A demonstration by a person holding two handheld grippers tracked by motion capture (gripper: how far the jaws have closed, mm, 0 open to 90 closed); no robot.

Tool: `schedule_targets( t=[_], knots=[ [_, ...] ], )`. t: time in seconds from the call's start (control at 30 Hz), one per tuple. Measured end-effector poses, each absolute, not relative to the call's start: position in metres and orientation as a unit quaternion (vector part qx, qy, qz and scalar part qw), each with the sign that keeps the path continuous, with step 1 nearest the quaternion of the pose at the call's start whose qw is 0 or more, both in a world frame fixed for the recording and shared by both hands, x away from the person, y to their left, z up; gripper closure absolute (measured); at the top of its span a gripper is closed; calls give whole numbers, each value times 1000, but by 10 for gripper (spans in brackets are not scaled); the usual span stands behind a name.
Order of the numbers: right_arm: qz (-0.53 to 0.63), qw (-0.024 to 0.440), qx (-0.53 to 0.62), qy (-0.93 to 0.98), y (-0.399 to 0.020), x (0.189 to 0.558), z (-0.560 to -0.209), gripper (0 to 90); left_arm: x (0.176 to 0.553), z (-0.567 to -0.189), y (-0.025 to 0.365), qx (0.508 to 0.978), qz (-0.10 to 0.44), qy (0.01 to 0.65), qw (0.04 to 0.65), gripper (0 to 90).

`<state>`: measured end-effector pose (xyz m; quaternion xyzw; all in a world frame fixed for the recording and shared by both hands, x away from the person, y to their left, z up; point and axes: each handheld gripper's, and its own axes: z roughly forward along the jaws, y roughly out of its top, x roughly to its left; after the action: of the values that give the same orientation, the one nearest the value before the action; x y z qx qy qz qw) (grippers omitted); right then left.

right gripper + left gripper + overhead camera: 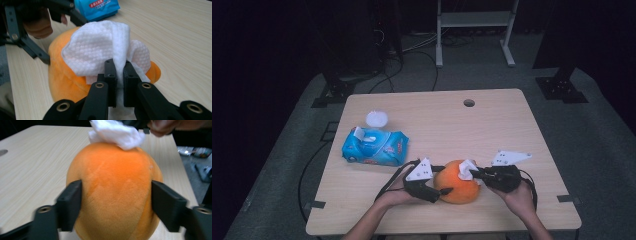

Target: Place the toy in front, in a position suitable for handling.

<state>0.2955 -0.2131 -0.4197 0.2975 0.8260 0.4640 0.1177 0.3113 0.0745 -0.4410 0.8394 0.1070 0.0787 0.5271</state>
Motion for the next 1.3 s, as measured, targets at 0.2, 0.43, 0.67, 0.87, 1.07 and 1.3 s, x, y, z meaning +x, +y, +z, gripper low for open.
schedule_targets(
  t=[0.2, 0.43, 0.67, 0.87, 1.07, 1.3],
  knots=[
    [457, 111, 285, 835, -221, 292, -419, 839, 323, -448, 78, 835, 28, 160, 526, 116],
    [485, 123, 260, 826, -208, 283, -404, 839, 313, -444, 70, 842, 56, 134, 520, 337],
    [480, 131, 239, 834, -194, 278, -396, 839, 305, -438, 65, 842, 77, 135, 517, 366],
    [491, 133, 266, 819, -205, 280, -396, 838, 301, -436, 58, 845, 83, 125, 513, 366],
    [481, 135, 260, 826, -199, 281, -394, 839, 299, -436, 58, 844, 83, 127, 514, 368],
    [497, 136, 247, 821, -196, 274, -388, 838, 291, -432, 50, 841, 123, 107, 516, 380]
  ],
)
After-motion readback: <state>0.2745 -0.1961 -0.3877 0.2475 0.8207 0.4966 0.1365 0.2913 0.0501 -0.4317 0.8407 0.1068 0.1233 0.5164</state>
